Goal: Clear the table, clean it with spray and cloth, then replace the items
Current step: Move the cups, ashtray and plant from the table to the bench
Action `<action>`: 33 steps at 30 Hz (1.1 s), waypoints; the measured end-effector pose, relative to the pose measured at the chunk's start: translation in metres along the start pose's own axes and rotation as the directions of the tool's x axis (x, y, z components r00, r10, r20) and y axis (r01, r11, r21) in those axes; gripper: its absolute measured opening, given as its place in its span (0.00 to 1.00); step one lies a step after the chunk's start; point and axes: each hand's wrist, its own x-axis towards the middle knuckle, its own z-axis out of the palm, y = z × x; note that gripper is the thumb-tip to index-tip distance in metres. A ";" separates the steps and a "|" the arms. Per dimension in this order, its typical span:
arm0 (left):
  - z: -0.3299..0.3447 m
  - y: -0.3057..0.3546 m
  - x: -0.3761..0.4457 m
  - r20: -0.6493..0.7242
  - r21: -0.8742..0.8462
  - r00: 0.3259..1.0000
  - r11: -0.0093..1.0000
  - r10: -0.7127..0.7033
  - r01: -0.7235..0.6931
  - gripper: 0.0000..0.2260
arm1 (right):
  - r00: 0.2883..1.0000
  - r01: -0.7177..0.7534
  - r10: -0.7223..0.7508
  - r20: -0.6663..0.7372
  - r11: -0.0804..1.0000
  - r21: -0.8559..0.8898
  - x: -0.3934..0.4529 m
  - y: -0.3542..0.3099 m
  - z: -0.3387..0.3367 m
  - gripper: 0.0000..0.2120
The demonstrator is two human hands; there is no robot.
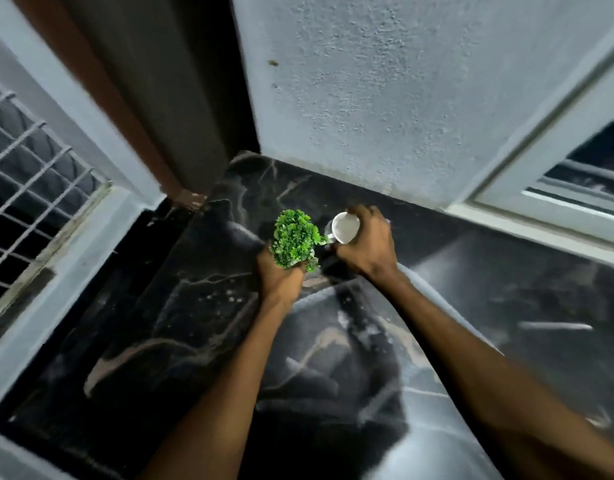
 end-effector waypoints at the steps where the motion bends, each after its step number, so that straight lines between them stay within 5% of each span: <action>1: 0.013 0.003 -0.010 0.037 0.010 0.999 1.000 -0.006 0.006 0.19 | 1.000 -0.015 0.015 -0.010 1.000 -0.009 -0.008 0.010 -0.015 0.28; 18: 0.267 -0.003 -0.295 0.485 -0.025 0.865 0.991 0.128 -0.132 0.15 | 0.900 -0.271 0.254 -0.354 0.963 0.003 -0.201 0.261 -0.287 0.31; 33: 0.433 -0.076 -0.489 0.602 0.239 0.798 0.947 0.030 -0.216 0.22 | 0.837 -0.438 0.434 -0.333 0.896 0.068 -0.308 0.497 -0.414 0.35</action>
